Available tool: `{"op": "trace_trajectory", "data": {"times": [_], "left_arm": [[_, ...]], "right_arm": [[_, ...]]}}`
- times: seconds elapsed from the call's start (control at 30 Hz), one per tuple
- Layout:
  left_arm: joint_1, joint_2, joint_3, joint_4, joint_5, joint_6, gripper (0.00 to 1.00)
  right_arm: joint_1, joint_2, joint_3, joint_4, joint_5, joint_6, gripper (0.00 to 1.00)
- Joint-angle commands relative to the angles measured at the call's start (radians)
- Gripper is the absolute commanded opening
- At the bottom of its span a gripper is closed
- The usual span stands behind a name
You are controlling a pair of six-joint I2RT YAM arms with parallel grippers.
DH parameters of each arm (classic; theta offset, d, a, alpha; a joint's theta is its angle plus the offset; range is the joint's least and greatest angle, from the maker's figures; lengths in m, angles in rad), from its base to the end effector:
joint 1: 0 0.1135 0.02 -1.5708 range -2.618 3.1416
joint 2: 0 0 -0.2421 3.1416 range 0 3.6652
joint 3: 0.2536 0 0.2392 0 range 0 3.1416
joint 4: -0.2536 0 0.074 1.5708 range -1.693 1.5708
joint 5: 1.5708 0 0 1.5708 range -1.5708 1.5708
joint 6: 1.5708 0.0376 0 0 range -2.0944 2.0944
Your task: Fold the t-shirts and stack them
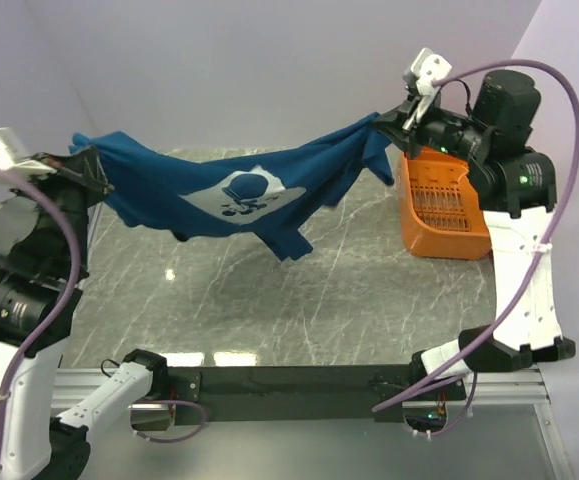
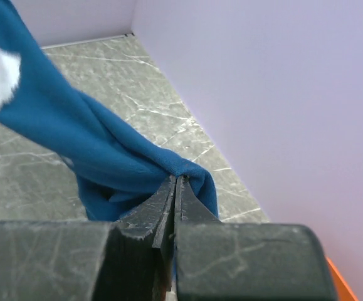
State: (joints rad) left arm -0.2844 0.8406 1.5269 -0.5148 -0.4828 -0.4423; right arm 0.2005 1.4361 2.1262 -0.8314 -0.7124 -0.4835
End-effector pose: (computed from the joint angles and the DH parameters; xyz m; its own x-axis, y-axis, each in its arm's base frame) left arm 0.1060 -0.0128 0.5053 0.2296 -0.4621 -0.8566 -0.1021 0.8638 -0.4933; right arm 0.2198 0.0697 0.5327 0.2427 -0.3097 -0.9193 -0.7591 0.5295 -0.3787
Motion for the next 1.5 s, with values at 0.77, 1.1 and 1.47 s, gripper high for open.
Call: {"op": "trace_trajectory", "data": {"times": [0.77, 1.1, 1.47], "left_arm": [[0.005, -0.276, -0.847, -0.293, 0.706, -0.556, 0.01], [0.005, -0.201, -0.878, -0.272, 0.713, -0.547, 0.01], [0.005, -0.236, -0.869, -0.309, 0.648, -0.549, 0.01]], "right_arm": [[-0.003, -0.462, -1.327, -0.396, 0.108, -0.762, 0.27], [0.011, -0.189, -1.066, -0.094, 0.042, -0.283, 0.65], [0.097, 0.32, -0.758, 0.083, 0.393, -0.104, 0.65]]}}
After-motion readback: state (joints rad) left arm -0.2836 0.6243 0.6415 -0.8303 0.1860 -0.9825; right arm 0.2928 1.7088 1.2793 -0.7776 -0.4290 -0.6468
